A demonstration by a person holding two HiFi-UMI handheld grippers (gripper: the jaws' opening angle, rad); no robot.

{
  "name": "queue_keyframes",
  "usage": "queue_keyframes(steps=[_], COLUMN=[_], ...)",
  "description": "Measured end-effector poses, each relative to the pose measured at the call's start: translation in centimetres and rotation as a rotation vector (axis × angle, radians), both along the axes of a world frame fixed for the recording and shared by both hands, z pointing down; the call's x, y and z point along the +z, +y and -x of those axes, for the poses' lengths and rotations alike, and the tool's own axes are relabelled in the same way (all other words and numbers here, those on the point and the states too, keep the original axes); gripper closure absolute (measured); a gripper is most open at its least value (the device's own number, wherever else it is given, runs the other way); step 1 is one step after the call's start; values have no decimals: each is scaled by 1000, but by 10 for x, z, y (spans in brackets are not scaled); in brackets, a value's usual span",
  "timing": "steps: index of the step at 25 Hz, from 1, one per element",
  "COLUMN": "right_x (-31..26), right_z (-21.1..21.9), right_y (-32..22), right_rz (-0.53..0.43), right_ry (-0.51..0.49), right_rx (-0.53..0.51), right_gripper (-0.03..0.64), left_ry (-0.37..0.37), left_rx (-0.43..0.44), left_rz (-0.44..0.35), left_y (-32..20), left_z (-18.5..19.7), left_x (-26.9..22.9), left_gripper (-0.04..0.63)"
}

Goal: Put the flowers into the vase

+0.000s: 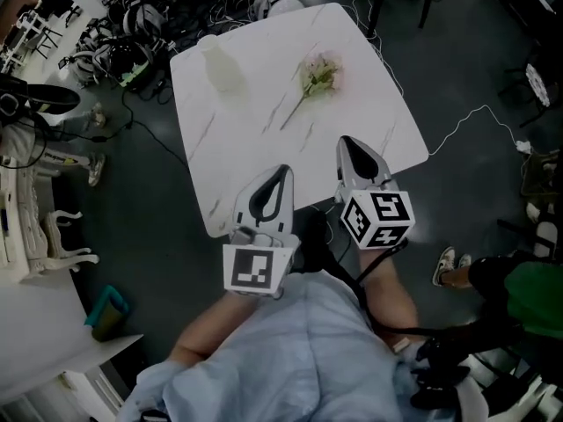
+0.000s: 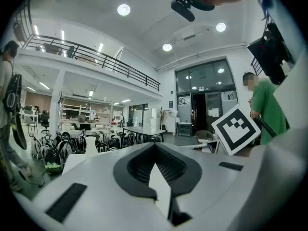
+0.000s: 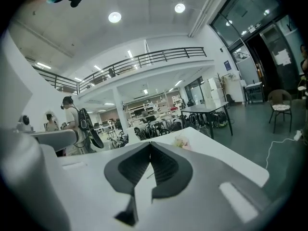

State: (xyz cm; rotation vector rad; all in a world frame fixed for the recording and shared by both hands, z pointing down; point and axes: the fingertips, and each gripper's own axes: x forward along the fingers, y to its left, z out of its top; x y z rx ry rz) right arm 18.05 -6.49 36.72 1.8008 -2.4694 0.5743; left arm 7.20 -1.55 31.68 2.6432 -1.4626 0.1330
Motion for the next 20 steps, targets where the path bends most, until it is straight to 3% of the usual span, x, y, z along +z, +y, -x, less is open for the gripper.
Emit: queue_keyframes(steps=[7, 20], right_x=[-3, 29], right_z=[-28, -15], right_y=[-51, -113], right_rz=[13, 91], right_ry=[-38, -103], right_rx=[-50, -86], right_gripper=[611, 594], left_ry=[-32, -59], left_rx=[-27, -80], left_rz=[1, 32], left_y=[-40, -95], left_z=[-38, -24], left_x=[-12, 1], left_gripper=[591, 591])
